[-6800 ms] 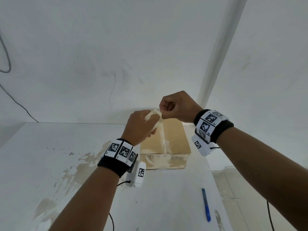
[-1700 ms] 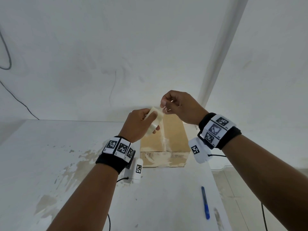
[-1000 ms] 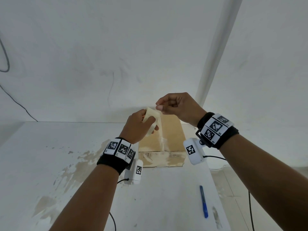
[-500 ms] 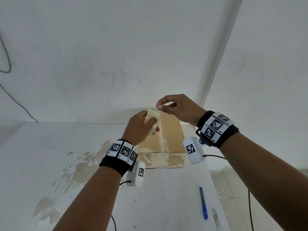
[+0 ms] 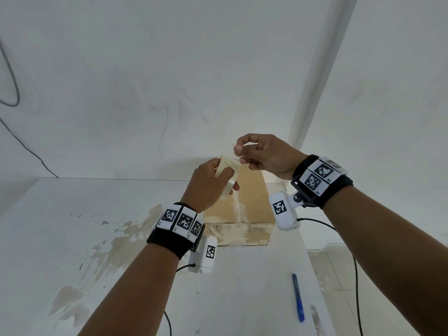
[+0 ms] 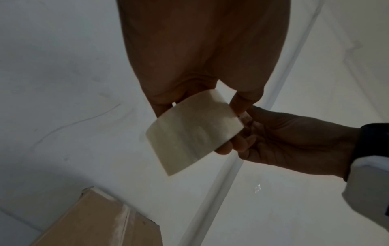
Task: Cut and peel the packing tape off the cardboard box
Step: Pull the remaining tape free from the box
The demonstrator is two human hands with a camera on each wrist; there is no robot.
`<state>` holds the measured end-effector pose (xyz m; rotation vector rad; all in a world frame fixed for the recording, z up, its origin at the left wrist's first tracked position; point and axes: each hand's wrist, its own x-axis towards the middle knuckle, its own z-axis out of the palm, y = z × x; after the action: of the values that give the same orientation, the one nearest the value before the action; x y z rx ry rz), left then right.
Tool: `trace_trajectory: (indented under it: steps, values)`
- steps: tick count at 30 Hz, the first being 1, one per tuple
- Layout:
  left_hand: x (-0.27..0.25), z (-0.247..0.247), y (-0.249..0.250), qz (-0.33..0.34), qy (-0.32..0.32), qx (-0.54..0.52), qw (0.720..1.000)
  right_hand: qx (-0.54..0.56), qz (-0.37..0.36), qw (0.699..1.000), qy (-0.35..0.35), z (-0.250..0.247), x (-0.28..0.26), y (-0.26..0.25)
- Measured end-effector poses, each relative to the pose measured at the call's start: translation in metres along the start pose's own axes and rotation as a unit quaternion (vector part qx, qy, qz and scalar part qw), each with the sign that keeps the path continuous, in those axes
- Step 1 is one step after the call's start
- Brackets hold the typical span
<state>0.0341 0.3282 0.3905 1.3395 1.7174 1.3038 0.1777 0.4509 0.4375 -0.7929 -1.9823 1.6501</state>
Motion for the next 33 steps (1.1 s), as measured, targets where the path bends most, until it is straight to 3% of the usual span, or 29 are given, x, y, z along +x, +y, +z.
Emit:
trace_trajectory:
  steps: [13,28,33]
  values:
    - [-0.001,0.003,0.005,0.002,-0.001,0.019,1.000,-0.023,0.047,0.998,-0.025,0.000,0.002,-0.007]
    - [0.003,0.005,-0.003,-0.010,0.018,0.025,0.999,-0.167,-0.052,0.984,0.031,0.010,-0.003,-0.002]
    - [0.000,0.005,-0.002,-0.012,0.014,0.003,1.000,-0.244,-0.105,0.961,0.076,0.009,0.002,0.000]
